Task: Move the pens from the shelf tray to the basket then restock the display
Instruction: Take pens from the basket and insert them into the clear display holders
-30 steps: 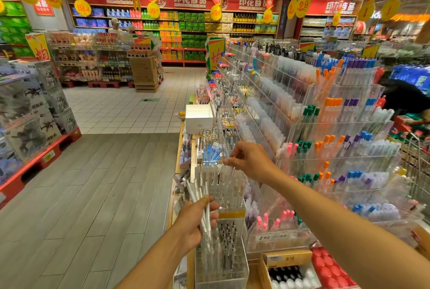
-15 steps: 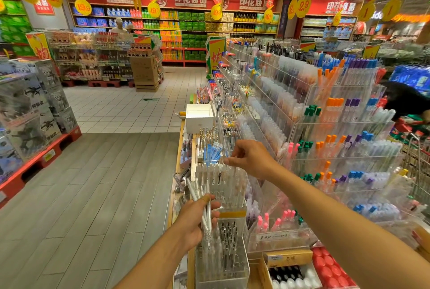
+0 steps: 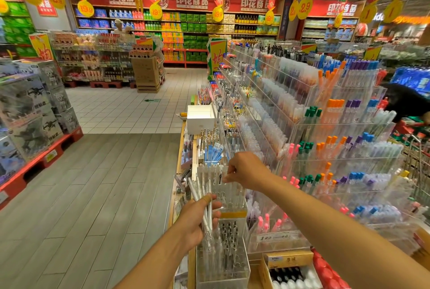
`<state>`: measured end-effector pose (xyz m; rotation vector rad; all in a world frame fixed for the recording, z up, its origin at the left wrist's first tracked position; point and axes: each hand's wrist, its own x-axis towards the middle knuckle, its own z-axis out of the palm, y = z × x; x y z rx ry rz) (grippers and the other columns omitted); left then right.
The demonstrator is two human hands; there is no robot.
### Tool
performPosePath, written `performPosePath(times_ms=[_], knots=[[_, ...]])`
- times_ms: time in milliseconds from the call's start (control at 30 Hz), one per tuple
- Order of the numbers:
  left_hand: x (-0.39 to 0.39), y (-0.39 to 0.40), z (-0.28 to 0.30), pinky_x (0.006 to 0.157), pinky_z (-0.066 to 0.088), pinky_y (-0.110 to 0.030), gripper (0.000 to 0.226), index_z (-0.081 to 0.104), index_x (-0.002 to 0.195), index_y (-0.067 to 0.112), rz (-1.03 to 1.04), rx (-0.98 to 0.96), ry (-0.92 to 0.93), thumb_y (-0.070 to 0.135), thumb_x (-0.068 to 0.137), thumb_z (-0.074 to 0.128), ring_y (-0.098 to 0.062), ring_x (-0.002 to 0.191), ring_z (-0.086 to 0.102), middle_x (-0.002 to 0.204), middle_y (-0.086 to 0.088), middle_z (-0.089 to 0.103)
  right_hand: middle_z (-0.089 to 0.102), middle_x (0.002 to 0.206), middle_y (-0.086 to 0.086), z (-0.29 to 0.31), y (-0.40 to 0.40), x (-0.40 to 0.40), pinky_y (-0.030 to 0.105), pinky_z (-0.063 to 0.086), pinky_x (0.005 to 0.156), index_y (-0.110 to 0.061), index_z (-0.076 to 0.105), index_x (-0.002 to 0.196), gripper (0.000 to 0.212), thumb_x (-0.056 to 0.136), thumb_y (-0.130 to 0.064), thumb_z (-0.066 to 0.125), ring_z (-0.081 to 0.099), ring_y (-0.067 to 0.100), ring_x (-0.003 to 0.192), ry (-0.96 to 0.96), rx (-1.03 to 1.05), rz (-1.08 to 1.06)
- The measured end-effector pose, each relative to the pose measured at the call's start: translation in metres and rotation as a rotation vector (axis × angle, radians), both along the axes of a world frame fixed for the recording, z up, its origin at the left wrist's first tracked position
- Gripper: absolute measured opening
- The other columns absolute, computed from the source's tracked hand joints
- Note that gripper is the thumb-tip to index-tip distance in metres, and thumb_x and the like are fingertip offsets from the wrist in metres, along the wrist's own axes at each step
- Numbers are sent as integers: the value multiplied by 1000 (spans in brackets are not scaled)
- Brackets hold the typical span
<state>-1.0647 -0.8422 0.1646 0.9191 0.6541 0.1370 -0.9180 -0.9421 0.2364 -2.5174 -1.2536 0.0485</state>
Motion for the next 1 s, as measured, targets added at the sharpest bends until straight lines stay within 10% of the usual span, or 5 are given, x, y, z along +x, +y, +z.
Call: performPosePath(times_ms=[233,533,667,1000], knots=[[-4,-5,1,48,53,-26,23,67,110,3,-60,71,-37,20,100,56,-17,56,68,87,-12,77,66,86,-6,9,-4,-6,29,46,70,-17,76,95,30,82,-44,74,60,13,83,-39,-6,18],[-8,-12,10,56,54,-29,38,70,112,12,-123,114,-202,34,82,64,-20,72,72,104,-14,76,66,83,-7,17,-9,-27,15,44,65,-14,70,108,24,89,-29,70,59,7,75,478,195,79],[-11,-14,10,53,54,-28,33,69,112,8,-113,106,-201,31,89,61,-21,70,71,100,-14,76,70,89,14,21,-16,-28,32,44,71,-7,71,96,19,93,-25,65,55,20,76,575,245,50],[-21,-15,-15,38,51,-26,19,55,111,-1,-37,-22,-10,15,100,55,-21,50,62,81,-19,73,58,79,-16,19,-35,-14,13,34,57,-23,60,93,6,97,-26,57,53,-2,72,127,302,-14]])
